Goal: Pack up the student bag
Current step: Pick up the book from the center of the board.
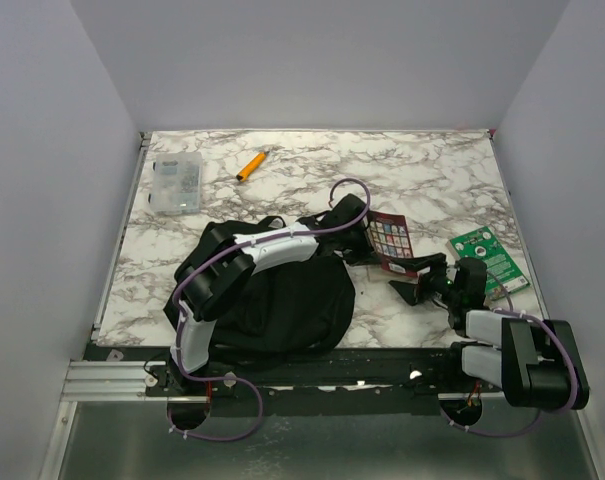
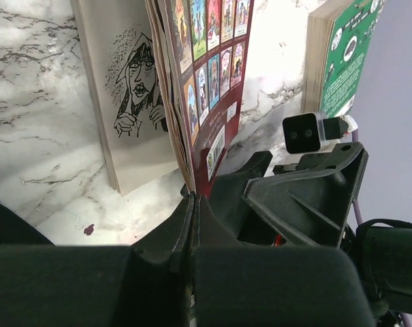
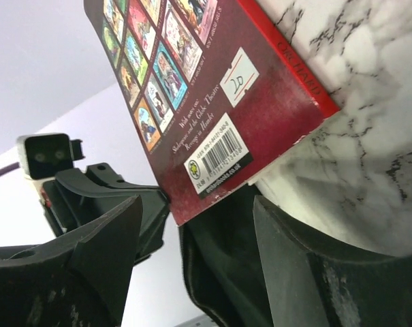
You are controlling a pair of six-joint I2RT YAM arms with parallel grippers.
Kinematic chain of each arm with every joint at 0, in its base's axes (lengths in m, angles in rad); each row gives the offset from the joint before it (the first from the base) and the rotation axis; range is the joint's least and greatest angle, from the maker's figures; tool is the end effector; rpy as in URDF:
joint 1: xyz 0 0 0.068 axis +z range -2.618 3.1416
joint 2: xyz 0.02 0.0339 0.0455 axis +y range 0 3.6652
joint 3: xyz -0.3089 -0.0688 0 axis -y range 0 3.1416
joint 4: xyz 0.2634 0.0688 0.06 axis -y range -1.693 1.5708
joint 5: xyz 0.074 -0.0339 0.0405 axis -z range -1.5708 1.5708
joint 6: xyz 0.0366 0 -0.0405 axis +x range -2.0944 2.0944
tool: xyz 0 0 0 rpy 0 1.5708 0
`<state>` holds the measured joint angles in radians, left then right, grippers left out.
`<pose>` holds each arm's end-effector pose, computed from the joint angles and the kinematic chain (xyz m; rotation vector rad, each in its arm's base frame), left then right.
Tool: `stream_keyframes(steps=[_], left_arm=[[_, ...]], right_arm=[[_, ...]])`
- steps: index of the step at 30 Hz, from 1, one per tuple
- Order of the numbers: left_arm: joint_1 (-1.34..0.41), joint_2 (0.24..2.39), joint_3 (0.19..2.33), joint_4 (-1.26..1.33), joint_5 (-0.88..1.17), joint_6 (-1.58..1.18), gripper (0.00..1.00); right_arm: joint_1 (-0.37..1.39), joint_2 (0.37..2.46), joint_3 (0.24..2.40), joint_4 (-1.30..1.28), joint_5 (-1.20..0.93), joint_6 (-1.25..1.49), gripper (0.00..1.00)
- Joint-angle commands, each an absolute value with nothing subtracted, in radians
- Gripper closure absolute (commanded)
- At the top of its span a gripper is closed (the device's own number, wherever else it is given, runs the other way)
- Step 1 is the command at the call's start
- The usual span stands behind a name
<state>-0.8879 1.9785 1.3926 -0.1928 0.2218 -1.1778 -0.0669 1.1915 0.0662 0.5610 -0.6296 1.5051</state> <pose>0.2924 -0.3722 0.2244 -0.2653 2.6866 -1.1222 0.1619 0.0108 0.1332 1.3775 1.9767 1.4410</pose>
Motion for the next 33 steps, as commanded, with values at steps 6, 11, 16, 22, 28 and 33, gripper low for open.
stream_keyframes(steps=[6, 11, 16, 22, 28, 33], left_arm=[[-0.916, 1.924, 1.37, -0.157, 0.256, -1.195, 1.0], [-0.934, 1.924, 1.367, -0.153, 0.255, -1.197, 1.0], [-0.945, 1.928, 1.359, -0.149, 0.258, -1.202, 1.0], [-0.956, 1.922, 1.348, -0.146, 0.259, -1.201, 1.0], [-0.952, 1.849, 1.304, -0.147, 0.226, -1.138, 0.98], [-0.94, 1.729, 1.263, -0.144, 0.256, -0.986, 0.77]], right_arm=[[-0.069, 1.25, 0.029, 0.719, -0.594, 1.676, 0.41], [-0.069, 1.322, 0.011, 0.834, -0.597, 1.733, 0.52], [-0.068, 1.353, -0.02, 0.89, -0.584, 1.759, 0.52], [-0.068, 1.313, -0.024, 0.862, -0.568, 1.744, 0.79], [-0.069, 1.154, -0.004, 0.672, -0.554, 1.66, 1.0], [-0.068, 0.983, 0.072, 0.475, -0.551, 1.518, 1.0]])
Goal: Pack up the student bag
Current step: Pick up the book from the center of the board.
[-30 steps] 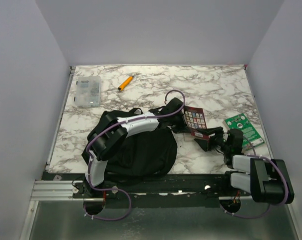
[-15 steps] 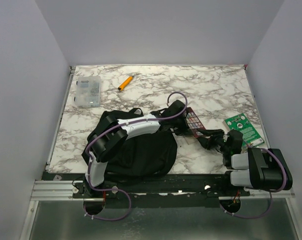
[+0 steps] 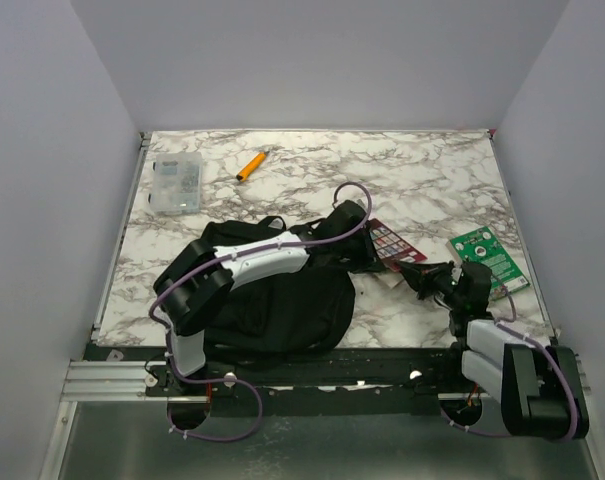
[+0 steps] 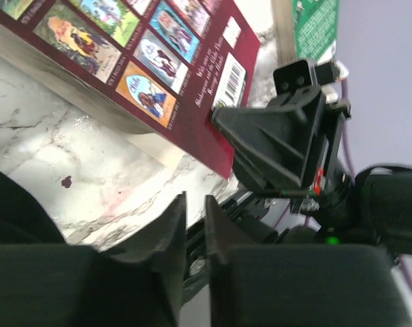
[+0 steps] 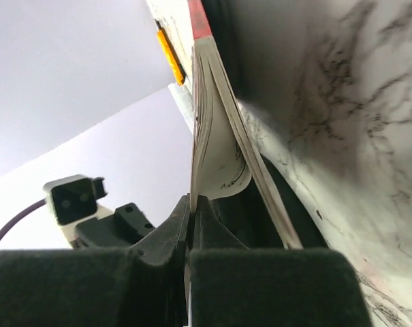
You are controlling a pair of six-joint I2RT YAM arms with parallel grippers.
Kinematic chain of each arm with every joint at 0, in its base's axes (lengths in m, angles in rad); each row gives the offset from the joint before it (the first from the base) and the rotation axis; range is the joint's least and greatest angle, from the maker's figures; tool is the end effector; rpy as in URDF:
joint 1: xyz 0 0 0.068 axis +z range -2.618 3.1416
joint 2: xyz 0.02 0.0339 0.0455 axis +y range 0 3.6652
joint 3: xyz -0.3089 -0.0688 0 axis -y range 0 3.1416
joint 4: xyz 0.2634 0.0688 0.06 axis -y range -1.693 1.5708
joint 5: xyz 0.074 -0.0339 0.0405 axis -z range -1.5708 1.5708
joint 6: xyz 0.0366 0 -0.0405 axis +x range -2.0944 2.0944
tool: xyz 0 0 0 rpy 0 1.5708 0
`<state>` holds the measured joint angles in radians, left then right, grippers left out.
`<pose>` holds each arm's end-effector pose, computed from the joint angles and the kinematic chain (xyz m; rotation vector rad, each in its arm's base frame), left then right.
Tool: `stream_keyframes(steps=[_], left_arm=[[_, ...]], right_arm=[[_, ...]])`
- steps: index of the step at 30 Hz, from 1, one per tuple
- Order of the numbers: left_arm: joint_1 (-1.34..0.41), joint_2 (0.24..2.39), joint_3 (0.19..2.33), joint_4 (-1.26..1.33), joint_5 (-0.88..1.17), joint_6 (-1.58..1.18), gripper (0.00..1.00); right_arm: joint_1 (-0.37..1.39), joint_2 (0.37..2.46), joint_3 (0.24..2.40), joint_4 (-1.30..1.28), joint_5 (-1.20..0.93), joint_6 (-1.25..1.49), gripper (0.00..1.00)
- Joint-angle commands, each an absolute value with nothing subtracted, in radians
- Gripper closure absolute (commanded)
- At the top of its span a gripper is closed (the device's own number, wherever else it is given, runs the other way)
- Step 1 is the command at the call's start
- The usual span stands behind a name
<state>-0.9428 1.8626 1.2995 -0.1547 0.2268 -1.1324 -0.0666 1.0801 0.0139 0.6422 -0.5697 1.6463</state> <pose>0.2555 -0.3659 0.2473 -0.1140 2.6441 -1.1872 0.1508 0.0097 0.1413 1.4244 1.7995 1.4991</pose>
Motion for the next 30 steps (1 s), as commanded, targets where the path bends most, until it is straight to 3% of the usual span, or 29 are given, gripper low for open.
stream_keyframes(steps=[1, 5, 12, 17, 23, 30], left_arm=[[-0.937, 1.685, 1.251, -0.142, 0.256, -0.956, 0.71], [-0.905, 1.507, 1.197, -0.136, 0.305, -0.834, 0.52], [-0.752, 1.185, 1.086, -0.145, 0.453, -0.74, 0.36], [-0.575, 0.997, 1.046, -0.276, 0.507, -0.682, 0.32], [-0.304, 0.879, 1.018, -0.348, 0.71, -0.661, 0.31], [-0.256, 0.842, 0.951, -0.179, 0.886, -0.713, 0.28]], right_arm=[[-0.068, 0.958, 0.096, 0.445, -0.556, 1.475, 1.0], [-0.068, 0.913, 0.223, 0.344, -0.603, 1.301, 1.0], [-0.068, 0.929, 0.53, 0.216, -0.79, 1.021, 1.0], [-0.065, 0.941, 0.709, 0.172, -0.991, 0.942, 1.0], [-0.031, 0.927, 0.82, 0.186, -1.237, 0.932, 1.0], [0.095, 0.903, 0.789, 0.381, -1.334, 1.101, 1.0]])
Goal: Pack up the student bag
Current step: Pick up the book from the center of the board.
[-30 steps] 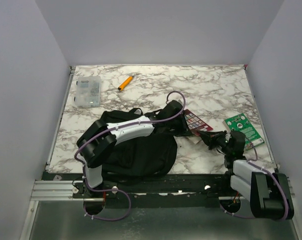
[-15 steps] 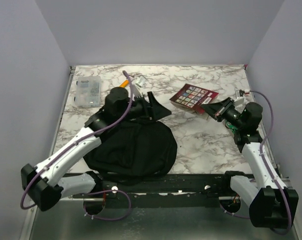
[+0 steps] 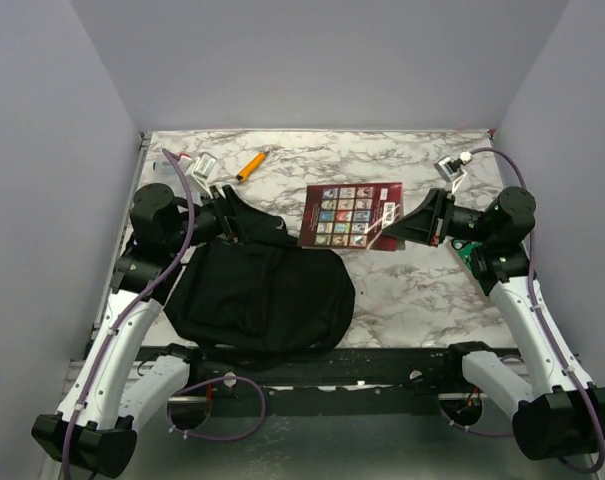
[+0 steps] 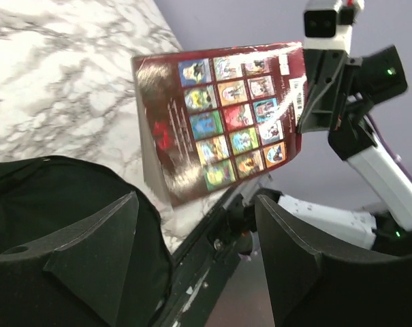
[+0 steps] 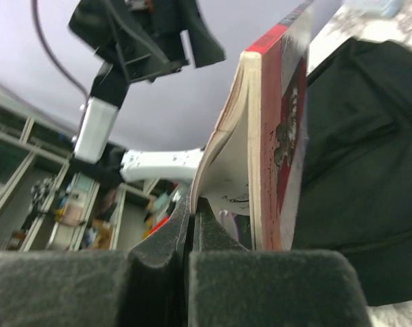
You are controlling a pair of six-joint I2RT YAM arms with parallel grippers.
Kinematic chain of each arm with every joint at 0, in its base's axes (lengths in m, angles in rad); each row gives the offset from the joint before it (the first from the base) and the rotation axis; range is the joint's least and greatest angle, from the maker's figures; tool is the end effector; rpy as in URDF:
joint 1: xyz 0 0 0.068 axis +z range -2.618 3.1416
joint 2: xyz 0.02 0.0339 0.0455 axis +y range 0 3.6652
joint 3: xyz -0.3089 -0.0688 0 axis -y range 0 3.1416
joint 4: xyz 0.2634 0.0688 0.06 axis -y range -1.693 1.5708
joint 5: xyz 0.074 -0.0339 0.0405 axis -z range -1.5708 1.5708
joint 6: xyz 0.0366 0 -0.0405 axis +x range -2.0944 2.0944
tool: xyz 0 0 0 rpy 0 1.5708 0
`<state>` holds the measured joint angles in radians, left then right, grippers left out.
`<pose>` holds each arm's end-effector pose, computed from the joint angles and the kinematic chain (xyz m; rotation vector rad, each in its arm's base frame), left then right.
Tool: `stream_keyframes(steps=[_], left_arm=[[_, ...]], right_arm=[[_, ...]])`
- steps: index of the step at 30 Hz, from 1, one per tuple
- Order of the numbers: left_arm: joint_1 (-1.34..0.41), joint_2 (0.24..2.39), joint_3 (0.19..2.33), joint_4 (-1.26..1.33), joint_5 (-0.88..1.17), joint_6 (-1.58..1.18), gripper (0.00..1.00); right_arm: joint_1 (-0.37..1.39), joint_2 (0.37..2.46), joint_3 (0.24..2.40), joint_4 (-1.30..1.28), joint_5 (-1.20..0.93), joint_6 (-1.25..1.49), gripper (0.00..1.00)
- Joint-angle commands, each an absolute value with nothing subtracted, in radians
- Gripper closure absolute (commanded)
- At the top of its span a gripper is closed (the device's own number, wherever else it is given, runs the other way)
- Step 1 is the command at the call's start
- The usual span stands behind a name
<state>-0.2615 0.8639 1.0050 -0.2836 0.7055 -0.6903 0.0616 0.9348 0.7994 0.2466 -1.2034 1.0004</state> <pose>0.1605 -0.0675 0.4304 0.1755 1.8517 -1.2835 0.1897 0.0459 0.3956 -0.3324 1.7737 1.6579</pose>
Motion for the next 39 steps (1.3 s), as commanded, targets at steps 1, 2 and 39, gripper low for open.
stream_keyframes(steps=[1, 2, 39], left_arm=[[-0.256, 0.834, 0.938, -0.152, 0.903, -0.724, 0.28], [-0.256, 0.825, 0.925, -0.128, 0.917, -0.732, 0.28], [-0.452, 0.88, 0.811, 0.617, 1.048, -1.137, 1.0]], right_arm=[[0.104, 0.895, 0.784, 0.403, -1.34, 1.122, 1.0], [0.115, 0.887, 0.78, 0.436, -1.349, 1.148, 1.0], [0.219, 0.779, 0.726, 0.848, -1.439, 1.484, 0.91]])
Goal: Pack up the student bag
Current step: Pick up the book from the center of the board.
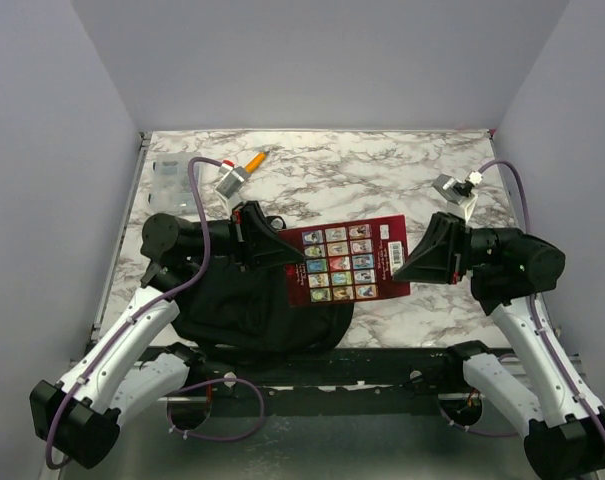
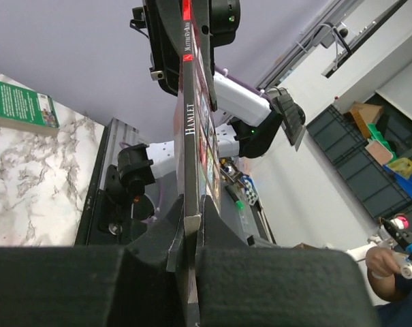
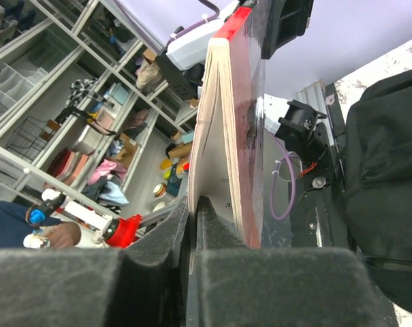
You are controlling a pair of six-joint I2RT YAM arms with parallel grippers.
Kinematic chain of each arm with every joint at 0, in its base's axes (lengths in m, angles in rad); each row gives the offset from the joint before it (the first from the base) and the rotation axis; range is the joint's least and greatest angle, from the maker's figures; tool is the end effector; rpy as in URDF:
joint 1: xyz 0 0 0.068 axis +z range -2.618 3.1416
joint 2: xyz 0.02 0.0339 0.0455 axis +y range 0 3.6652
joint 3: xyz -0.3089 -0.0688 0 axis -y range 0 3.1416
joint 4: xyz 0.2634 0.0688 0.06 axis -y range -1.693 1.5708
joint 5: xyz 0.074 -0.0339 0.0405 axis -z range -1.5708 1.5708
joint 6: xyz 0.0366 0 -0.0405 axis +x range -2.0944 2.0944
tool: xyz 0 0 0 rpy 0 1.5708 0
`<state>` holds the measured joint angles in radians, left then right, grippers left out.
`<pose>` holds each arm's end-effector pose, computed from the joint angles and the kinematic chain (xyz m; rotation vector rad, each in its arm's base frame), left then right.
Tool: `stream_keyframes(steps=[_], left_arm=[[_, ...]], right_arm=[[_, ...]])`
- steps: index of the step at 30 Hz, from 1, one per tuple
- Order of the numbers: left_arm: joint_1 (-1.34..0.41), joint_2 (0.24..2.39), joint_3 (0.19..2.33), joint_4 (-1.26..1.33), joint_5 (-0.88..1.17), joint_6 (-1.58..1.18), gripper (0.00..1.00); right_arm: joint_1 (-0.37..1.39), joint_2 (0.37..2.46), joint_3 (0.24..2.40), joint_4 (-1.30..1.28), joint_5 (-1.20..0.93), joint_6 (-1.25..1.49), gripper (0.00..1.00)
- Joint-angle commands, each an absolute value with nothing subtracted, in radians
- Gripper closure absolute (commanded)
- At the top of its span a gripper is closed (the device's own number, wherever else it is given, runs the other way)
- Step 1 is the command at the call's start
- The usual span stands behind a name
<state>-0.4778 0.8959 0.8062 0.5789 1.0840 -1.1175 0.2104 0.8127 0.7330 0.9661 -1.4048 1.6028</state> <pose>0.1407 -0.1093 0.4337 0.7379 1.4638 -1.8664 0.1153 0.0615 0.4387 -0.8147 1.5794 1.8835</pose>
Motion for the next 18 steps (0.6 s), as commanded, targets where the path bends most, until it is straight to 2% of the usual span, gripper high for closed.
stream_keyframes(steps=[1, 3, 4, 5, 6, 7, 10, 14, 16, 18], left_arm=[[-0.437, 0.871, 0.812, 0.616, 1.047, -1.138, 1.0], [-0.391, 0.858, 0.813, 0.616, 1.056, -1.148, 1.0], [-0.369, 0.852, 0.812, 0.614, 1.064, -1.156, 1.0], [-0.343, 0.846, 0.812, 0.61, 1.074, -1.164, 1.0], [-0.322, 0.839, 0.812, 0.604, 1.084, -1.171, 1.0], [-0.298, 0.831, 0.81, 0.596, 1.092, -1.172, 1.0], [-0.246, 0.801, 0.814, 0.511, 1.106, -1.123, 1.0], [-0.238, 0.771, 0.873, 0.142, 1.059, -0.854, 1.0], [-0.238, 0.767, 0.873, 0.094, 1.072, -0.811, 1.0], [-0.239, 0.768, 0.87, 0.077, 1.09, -0.801, 1.0]], right_arm=[[0.219, 0.77, 0.734, 0.721, -1.446, 1.377, 0.85], [0.219, 0.758, 0.799, 0.301, -1.441, 1.043, 0.74], [0.219, 0.761, 0.847, 0.0, -1.404, 0.853, 0.65], [0.219, 0.771, 0.907, -0.207, -1.361, 0.652, 0.52], [0.219, 0.781, 0.938, -0.35, -1.309, 0.548, 0.45], [0.218, 0.785, 0.949, -0.398, -1.267, 0.495, 0.37], [0.219, 0.824, 0.984, -0.533, -1.161, 0.391, 0.26], [0.218, 0.911, 1.049, -0.666, -1.015, 0.292, 0.09], [0.218, 0.918, 1.029, -0.579, -1.048, 0.351, 0.01], [0.218, 0.911, 0.981, -0.368, -1.137, 0.52, 0.0]])
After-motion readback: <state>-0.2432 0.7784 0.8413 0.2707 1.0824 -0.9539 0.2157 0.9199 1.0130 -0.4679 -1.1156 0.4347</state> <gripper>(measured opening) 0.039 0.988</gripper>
